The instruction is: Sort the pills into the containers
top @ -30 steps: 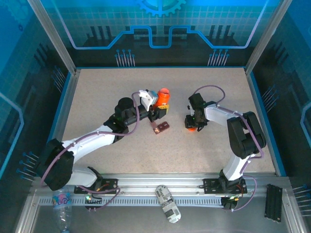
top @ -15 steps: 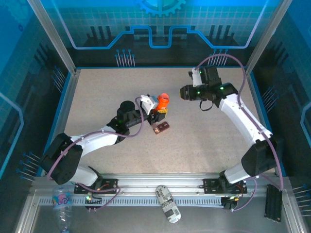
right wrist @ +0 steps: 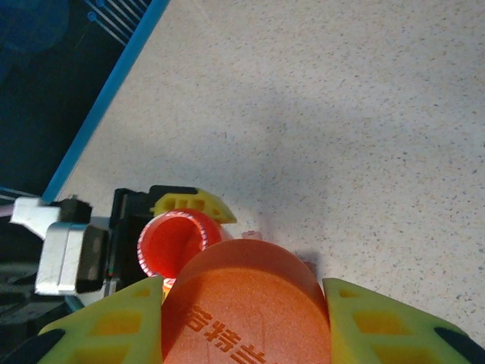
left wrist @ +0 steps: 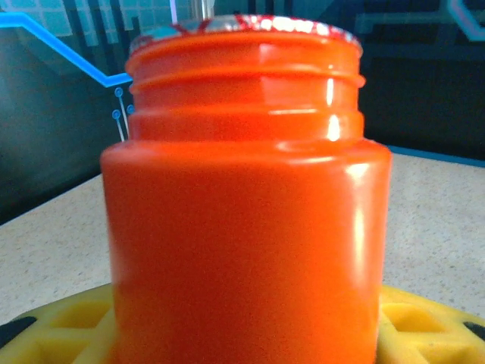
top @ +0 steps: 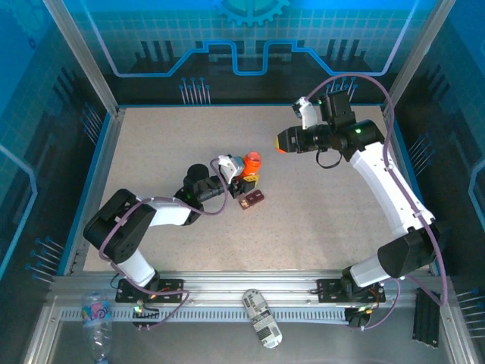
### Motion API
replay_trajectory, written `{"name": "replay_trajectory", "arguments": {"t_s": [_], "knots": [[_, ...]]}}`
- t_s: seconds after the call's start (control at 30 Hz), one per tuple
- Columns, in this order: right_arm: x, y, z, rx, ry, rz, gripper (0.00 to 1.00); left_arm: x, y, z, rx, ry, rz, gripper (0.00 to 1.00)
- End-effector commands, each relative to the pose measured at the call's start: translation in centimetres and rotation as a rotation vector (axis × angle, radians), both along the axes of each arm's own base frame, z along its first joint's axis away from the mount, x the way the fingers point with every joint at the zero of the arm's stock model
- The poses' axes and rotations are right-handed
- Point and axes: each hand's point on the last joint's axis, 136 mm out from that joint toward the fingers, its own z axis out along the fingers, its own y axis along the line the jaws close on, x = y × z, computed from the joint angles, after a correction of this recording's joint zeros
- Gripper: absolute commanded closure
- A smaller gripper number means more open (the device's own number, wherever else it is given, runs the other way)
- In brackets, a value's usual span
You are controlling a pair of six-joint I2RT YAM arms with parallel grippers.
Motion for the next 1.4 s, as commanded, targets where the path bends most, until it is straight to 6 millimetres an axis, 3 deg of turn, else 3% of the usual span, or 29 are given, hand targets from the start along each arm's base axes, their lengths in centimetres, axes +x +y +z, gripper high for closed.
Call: {"name": "replay_trajectory", "arguments": {"t_s": [0.0,0.17,0.63,0.97,1.37], "knots": [[-1.7,1.0,1.2,0.015,0.01,0.09,0.7,-1.0,-0.5,2.3,-0.069,-0.069,-0.069,1.0],[-2.5,2.1,1.5,-0.014,0.011,0.148,0.7,-1.2,-0.7,2.0,-0.043,-0.029,-0.086,1.0],[-3.0,3.6,-0.3,-0.098,0.028,0.206,0.7,-2.0,-0.5,1.4,0.051,0.022,-0.104,1.0],[-3.4,6.0,-3.4,-0.086,0.137,0.326,0.7,-2.1,-0.7,1.5,0.083,0.006,-0.123,1.0],[-3.0,7.6,-5.0,-0.099,0.172,0.359,0.7,-2.3,-0.8,1.5,0.101,0.0,-0.137,1.0]]}}
